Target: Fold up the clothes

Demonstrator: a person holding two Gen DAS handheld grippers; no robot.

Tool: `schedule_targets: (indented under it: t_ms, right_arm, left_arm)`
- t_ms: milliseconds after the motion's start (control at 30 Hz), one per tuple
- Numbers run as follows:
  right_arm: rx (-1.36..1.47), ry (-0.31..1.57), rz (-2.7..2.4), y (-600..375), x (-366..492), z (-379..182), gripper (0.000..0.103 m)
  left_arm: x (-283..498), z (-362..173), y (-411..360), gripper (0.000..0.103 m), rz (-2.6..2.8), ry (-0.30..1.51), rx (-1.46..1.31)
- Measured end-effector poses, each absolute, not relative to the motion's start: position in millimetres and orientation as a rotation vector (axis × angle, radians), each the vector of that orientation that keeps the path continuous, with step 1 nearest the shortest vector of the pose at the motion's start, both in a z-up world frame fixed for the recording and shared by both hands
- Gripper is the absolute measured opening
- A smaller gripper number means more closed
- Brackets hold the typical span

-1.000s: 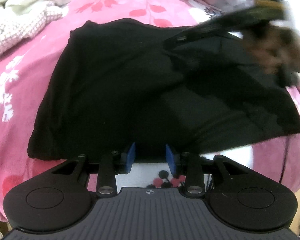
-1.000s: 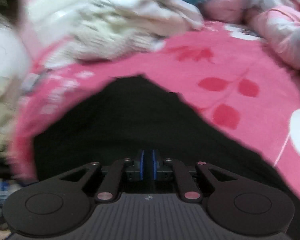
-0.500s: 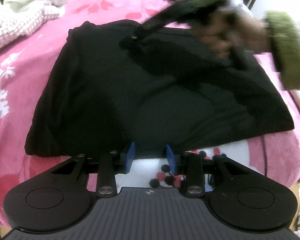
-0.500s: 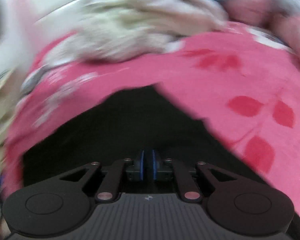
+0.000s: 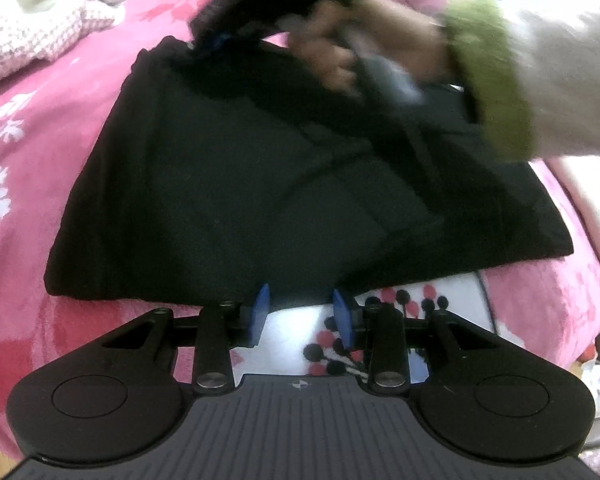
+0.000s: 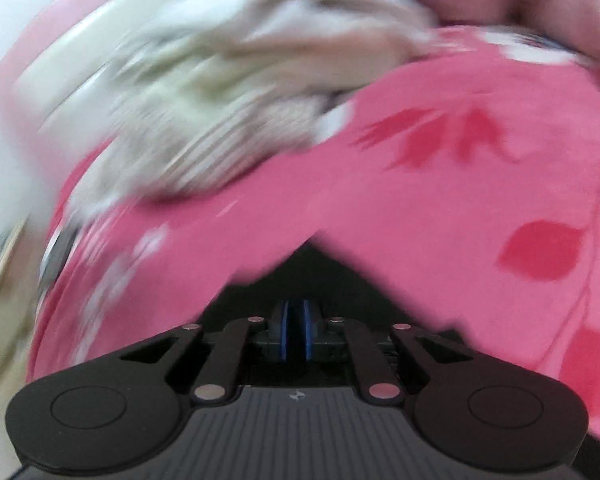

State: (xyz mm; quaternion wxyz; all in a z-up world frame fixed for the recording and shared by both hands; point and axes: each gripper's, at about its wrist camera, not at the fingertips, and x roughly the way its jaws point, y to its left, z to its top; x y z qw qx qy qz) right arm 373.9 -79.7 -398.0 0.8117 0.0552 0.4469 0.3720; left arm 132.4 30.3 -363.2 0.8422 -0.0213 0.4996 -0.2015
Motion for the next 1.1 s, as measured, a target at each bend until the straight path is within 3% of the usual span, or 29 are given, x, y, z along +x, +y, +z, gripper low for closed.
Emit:
schedule_targets:
  t_ms: [133,300,467,633,833,1100]
  right_arm:
    - [0.239,0.944,0.772,-99.6,378.5,-379.8,0.009]
    - [0.13,1.124,1.054,-70.2,360.6,-385.5,0.008]
    - [0.288,1.037,0.864,-57.5,379.9,-395.0,0.009]
    - [0.403,0.994,0.708,-109.3,367.4,-356.9,0.009]
    - [0.352,1.029,0.388,-229.4,288.6,-313.3,0.009]
    - [0.151,1.136,0.248,-271.5,208.8,-344.9,0.008]
  left_arm:
    - [131.8,-363.7,35.2,0.036,-0.447,1.063,-0.057]
    - [133.2,-365.9,42.9,0.036,-0.475,1.071,-0.106]
    - [132.8,-366.0,42.9,0.036,-0.501,1.064,-0.081]
    - [138.4,-361.5,50.3,0.036,-0.532,1.094,-0.088]
    - [146.0,-331.4,91.3,0.036,-0.51,1.032,-0.128]
    - [189.0,-349.2,101.1,0.036,-0.45,1.071,-0.038]
